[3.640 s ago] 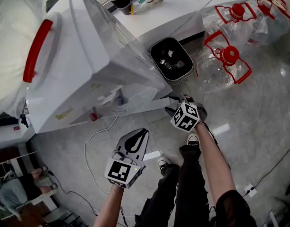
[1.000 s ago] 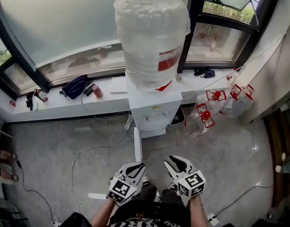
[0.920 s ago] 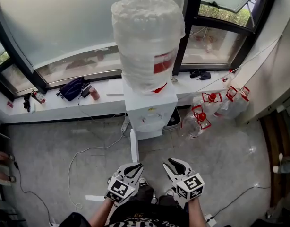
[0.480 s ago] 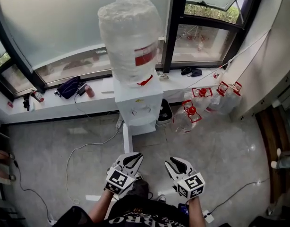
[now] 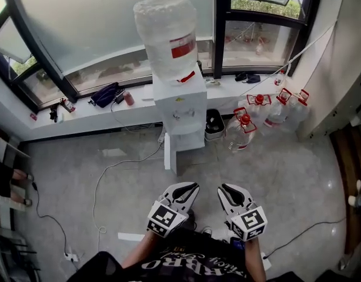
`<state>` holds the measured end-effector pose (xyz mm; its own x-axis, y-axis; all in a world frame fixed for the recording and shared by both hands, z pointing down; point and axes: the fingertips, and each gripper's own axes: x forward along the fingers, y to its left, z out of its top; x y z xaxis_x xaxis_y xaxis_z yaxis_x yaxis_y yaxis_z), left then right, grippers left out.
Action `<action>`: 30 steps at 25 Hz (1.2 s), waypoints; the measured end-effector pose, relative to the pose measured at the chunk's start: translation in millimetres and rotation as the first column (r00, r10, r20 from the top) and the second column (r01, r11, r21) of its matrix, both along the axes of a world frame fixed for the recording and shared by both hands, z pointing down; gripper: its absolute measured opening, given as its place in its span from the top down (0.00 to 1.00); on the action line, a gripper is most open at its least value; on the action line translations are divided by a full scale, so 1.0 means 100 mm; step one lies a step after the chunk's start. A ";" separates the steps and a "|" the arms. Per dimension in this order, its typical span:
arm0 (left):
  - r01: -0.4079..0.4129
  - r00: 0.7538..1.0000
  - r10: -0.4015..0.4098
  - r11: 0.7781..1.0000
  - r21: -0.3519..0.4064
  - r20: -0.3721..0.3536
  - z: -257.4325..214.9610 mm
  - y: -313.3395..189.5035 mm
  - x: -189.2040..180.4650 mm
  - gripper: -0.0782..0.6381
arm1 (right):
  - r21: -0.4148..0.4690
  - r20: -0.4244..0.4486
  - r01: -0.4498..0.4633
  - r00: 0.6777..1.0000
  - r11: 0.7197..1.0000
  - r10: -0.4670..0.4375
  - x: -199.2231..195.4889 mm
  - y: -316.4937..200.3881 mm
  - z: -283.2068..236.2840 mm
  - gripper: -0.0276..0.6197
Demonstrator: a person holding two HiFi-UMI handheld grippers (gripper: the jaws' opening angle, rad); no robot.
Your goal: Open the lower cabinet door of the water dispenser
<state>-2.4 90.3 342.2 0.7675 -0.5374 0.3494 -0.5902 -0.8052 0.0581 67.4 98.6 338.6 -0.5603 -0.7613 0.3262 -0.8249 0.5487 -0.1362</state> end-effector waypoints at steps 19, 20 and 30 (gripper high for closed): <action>0.102 0.995 -0.102 0.992 0.073 -0.009 -0.31 1.23 -0.21 0.86 | 0.125 0.004 0.121 0.993 0.985 -0.122 -0.35 1.08 -0.29 0.94; 0.103 0.995 -0.103 0.992 0.076 -0.010 -0.32 1.26 -0.21 0.86 | 0.131 0.002 0.125 0.992 0.983 -0.126 -0.37 1.09 -0.30 0.94; 0.117 0.993 -0.114 0.989 0.089 -0.036 -0.37 1.31 -0.33 0.86 | 0.135 -0.038 0.163 0.986 0.977 -0.159 -0.52 1.18 -0.31 0.94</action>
